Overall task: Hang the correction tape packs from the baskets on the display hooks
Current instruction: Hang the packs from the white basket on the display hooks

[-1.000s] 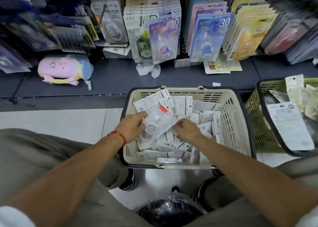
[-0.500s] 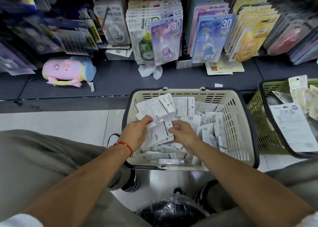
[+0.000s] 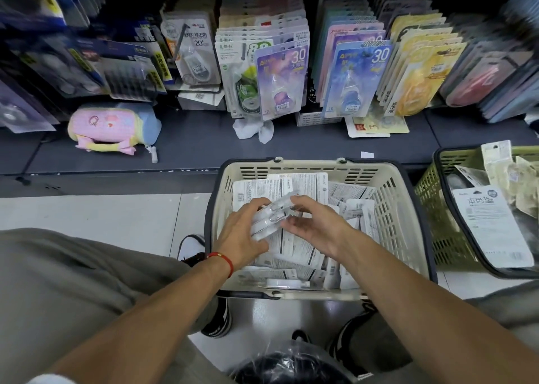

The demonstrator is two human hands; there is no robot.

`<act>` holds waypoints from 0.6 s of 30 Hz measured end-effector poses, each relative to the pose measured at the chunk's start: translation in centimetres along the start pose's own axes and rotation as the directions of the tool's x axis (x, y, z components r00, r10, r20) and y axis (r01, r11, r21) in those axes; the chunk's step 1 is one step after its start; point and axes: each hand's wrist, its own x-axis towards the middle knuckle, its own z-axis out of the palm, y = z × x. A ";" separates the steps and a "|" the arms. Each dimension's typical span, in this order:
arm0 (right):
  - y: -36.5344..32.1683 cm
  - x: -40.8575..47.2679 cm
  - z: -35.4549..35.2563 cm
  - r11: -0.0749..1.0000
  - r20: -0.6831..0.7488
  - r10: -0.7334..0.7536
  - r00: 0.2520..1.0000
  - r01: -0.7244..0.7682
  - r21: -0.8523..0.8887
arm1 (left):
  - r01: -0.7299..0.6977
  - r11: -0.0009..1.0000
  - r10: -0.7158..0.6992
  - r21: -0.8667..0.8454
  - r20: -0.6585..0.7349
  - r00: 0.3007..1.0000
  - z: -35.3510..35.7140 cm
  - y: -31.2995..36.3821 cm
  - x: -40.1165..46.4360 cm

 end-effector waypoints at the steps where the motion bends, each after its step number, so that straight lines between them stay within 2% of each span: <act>1: 0.1 0.1 -0.3 1.000 0.013 -0.002 1.000 0.002 -0.013 | 0.020 0.999 -0.020 -0.040 -0.004 1.000 -0.3 -0.2 0.0; 2: 0.2 0.3 -0.6 0.998 -0.009 -0.009 1.000 0.009 -0.068 | 0.037 0.994 -0.039 -0.104 -0.015 0.999 -0.7 -0.3 0.0; 3: 0.4 0.7 -1.1 0.977 -0.070 -0.047 0.996 0.031 -0.211 | 0.050 0.985 -0.057 -0.165 -0.038 0.998 -1.2 -0.3 0.0; 4: 0.7 1.2 -1.5 0.889 -0.142 -0.137 0.980 0.059 -0.454 | 0.062 0.974 -0.078 -0.216 -0.067 0.995 -1.7 -0.2 0.0; 5: 1.1 1.7 -2.0 0.693 -0.168 -0.255 0.952 0.058 -0.719 | 0.082 0.959 -0.111 -0.272 -0.092 0.990 -2.2 -0.2 0.1; 6: 1.7 2.2 -2.4 0.442 -0.121 -0.323 0.939 0.037 -0.896 | 0.111 0.933 -0.156 -0.343 -0.108 0.982 -2.6 -0.2 0.2; 7: 2.6 2.6 -2.5 0.213 -0.056 -0.320 0.946 0.014 -0.977 | 0.142 0.897 -0.207 -0.418 -0.114 0.972 -3.0 -0.3 0.2; 8: 3.6 3.1 -2.5 0.050 -0.018 -0.284 0.959 -0.004 -0.999 | 0.165 0.861 -0.249 -0.481 -0.115 0.962 -3.3 -0.5 0.2; 9: 4.7 3.5 -2.6 -0.035 -0.004 -0.261 0.965 -0.014 -0.999 | 0.180 0.831 -0.279 -0.526 -0.114 0.953 -3.6 -0.6 0.2; 10: 5.6 3.7 -2.6 -0.059 0.004 -0.262 0.965 -0.012 -0.998 | 0.193 0.807 -0.300 -0.558 -0.105 0.948 -3.8 -0.7 0.0; 11: 6.3 3.9 -2.5 -0.031 0.011 -0.281 0.960 0.003 -1.000 | 0.204 0.786 -0.311 -0.584 -0.089 0.946 -4.0 -0.8 -0.2; 15: 4.9 3.6 -2.2 0.308 0.005 -0.310 0.951 0.106 -0.945 | 0.208 0.747 -0.304 -0.632 -0.047 0.951 -4.3 -0.6 -0.7; 18: 1.4 2.3 -1.8 0.410 0.066 -0.371 0.926 0.227 -0.884 | 0.170 0.783 -0.283 -0.599 -0.098 0.954 -4.3 -0.3 -0.4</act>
